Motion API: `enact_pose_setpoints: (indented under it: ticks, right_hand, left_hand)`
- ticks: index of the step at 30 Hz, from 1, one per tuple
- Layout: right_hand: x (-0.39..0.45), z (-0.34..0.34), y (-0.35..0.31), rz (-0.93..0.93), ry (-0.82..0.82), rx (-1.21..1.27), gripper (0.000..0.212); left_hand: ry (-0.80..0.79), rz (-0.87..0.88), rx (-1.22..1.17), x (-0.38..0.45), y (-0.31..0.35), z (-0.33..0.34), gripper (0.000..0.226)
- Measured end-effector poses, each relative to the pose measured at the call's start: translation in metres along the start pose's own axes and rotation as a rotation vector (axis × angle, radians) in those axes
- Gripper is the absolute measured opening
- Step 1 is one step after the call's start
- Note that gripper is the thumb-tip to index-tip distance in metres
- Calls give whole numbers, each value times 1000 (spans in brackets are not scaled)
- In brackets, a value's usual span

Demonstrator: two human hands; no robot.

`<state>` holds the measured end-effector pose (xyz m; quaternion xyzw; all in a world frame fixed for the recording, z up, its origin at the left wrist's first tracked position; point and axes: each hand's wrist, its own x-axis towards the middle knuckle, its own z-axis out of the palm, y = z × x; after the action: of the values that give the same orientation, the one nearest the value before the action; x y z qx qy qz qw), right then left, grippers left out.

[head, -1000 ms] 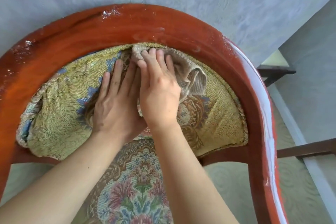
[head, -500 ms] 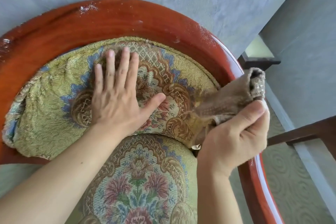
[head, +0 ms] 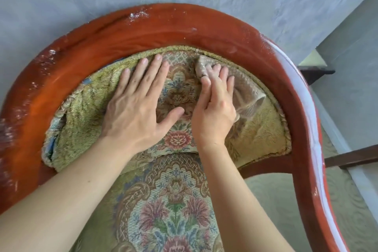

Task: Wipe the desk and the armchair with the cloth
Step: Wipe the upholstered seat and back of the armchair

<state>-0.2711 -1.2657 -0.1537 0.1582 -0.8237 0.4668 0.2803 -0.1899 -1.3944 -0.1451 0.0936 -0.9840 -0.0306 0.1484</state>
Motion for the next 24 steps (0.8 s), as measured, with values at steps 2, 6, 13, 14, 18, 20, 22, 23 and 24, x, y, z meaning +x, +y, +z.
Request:
enact_pose_setpoints:
  ticks: [2,6,13,14,18,20,22,23,24]
  right_hand:
    - [0,9,-16,-98,-148,65,34]
    - [7,-1,-32,47,-290,282,33]
    - [20,-49,-36,193,323,272,40]
    - [20,-46,-38,162,330,218,40]
    - [9,-3,-54,134,-4,124,32]
    - [0,18,-59,132,-130,60,34]
    - [-5,29,-67,13,-213,85,32]
    - [-8,31,-68,-58,-251,114,30]
    - [-10,31,-66,-108,-280,132,29]
  left_hand:
    - [2,-1,20,-2,-4,-1,87]
    - [15,-60,74,-17,-8,-2,89]
    - [5,-149,100,-40,-19,-5,84]
    - [-1,-161,97,-42,-20,-5,85]
    - [-29,-190,116,-57,-31,-7,81]
    - [-37,-184,118,-64,-37,-7,81]
    - [-42,-167,111,-67,-40,-8,85]
    - [-50,-162,109,-68,-41,-9,88]
    - [-50,-161,103,-68,-41,-9,90]
